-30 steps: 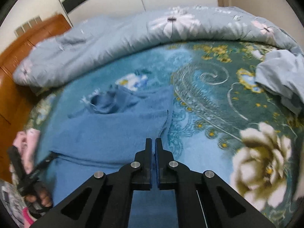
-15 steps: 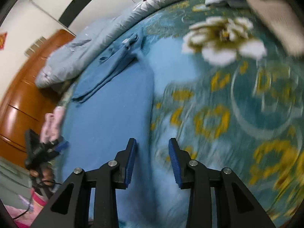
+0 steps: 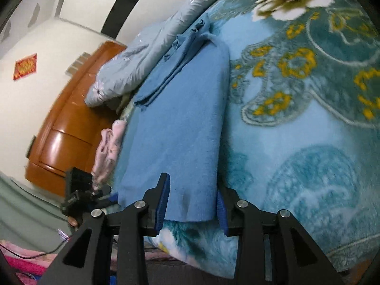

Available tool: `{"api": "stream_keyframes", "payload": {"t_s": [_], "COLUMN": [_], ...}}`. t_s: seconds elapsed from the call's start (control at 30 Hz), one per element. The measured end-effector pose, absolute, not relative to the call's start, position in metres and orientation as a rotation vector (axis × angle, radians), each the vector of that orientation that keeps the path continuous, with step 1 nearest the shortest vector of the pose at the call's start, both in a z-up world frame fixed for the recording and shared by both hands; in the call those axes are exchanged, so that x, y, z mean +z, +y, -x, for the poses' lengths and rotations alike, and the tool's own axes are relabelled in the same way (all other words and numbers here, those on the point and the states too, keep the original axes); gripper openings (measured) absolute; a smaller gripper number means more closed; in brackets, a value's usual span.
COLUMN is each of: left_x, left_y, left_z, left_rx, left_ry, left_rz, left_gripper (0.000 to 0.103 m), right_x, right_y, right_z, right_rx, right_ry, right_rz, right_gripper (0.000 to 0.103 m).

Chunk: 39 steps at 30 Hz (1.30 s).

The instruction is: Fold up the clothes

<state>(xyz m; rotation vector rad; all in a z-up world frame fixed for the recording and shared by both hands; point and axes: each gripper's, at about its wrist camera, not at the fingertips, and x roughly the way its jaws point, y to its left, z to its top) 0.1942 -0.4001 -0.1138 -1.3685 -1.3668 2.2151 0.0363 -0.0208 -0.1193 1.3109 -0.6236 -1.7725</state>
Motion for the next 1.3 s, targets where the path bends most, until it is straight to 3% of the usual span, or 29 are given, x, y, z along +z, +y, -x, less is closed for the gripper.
{"api": "stream_keyframes", "payload": {"t_s": [0.17,0.37,0.5,0.77,1.03,1.3], "left_x": [-0.116,-0.123,-0.127,-0.129,-0.130,-0.130], "left_y": [-0.403,-0.409,-0.409,-0.408,-0.409,-0.410], "left_z": [-0.195,-0.199,-0.196,-0.193,-0.190,-0.191], "left_rx": [2.185,2.187,2.180,2.178,2.180,2.190], "left_ry": [-1.467,-1.527,-1.547,-1.555,-1.558,-1.553], "left_rz": [1.291,1.284,1.281,1.275,1.280,1.284], "left_gripper": [0.066,0.035,0.034,0.034,0.034,0.034], "right_x": [-0.123,-0.119,-0.110,-0.131,-0.114,-0.116], "right_y": [-0.024,-0.015,0.003,0.001,0.022,-0.006], "right_z": [-0.022,-0.022,-0.025,-0.020,-0.013,-0.008], "right_rx": [-1.750,-1.641,-1.616,-1.631,-1.924,-1.864], "right_ry": [-0.753,-0.929,-0.999,-1.026,-0.849,-0.718], "right_rz": [-1.277,-1.161,-1.069,-1.177,-1.233,-1.300], "right_gripper": [0.037,0.040,0.040,0.041,0.041,0.041]}}
